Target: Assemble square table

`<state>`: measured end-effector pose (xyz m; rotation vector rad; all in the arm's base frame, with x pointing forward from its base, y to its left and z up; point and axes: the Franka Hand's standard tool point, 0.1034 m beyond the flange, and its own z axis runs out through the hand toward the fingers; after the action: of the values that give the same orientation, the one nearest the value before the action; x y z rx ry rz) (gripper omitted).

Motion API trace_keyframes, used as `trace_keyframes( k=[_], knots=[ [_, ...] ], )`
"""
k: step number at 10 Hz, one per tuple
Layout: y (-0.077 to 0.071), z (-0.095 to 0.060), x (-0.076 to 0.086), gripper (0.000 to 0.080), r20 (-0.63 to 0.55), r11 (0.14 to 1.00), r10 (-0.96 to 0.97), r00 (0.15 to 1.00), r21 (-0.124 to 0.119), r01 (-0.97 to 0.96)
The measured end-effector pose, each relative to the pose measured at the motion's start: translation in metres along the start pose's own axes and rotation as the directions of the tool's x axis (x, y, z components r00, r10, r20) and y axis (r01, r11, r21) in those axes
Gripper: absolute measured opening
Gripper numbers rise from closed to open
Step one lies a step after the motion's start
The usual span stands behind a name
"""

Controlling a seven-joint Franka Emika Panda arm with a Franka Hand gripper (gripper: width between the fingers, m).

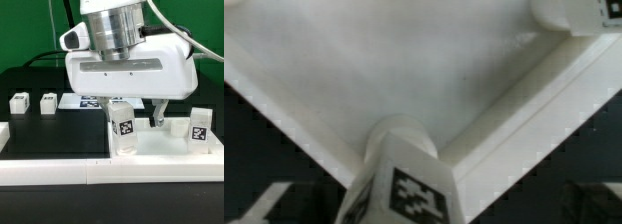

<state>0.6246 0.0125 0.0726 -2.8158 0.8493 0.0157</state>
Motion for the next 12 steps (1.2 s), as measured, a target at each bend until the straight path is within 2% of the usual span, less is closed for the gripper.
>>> trace_keyframes(
  k=[1, 2, 3, 4, 5, 6, 7, 8, 12],
  knots=[
    [0.01, 0.0, 0.004, 0.0648, -0.001, 0.994, -0.107, 0.994, -0.004, 0.107],
    [0.013, -0.001, 0.007, 0.0649, -0.009, 0.987, -0.164, 0.986, -0.009, 0.163],
    [0.006, -0.003, 0.01, 0.0649, -0.044, 0.946, -0.324, 0.945, -0.036, 0.323],
    [0.001, -0.004, 0.011, 0.0649, -0.066, 0.929, -0.369, 0.927, -0.04, 0.367],
    [0.003, -0.003, 0.012, 0.0649, -0.063, 0.93, -0.366, 0.928, -0.041, 0.364],
    [0.004, -0.002, 0.012, 0.0503, -0.064, 0.942, -0.336, 0.94, -0.039, 0.334],
    [0.003, -0.002, 0.011, 0.0503, -0.065, 0.949, -0.316, 0.946, -0.037, 0.315],
    [0.004, -0.002, 0.011, 0.0293, -0.067, 0.969, -0.245, 0.967, -0.032, 0.244],
    [0.008, -0.001, 0.013, 0.0294, -0.074, 0.998, 0.067, 0.995, -0.015, -0.068]
  ],
)
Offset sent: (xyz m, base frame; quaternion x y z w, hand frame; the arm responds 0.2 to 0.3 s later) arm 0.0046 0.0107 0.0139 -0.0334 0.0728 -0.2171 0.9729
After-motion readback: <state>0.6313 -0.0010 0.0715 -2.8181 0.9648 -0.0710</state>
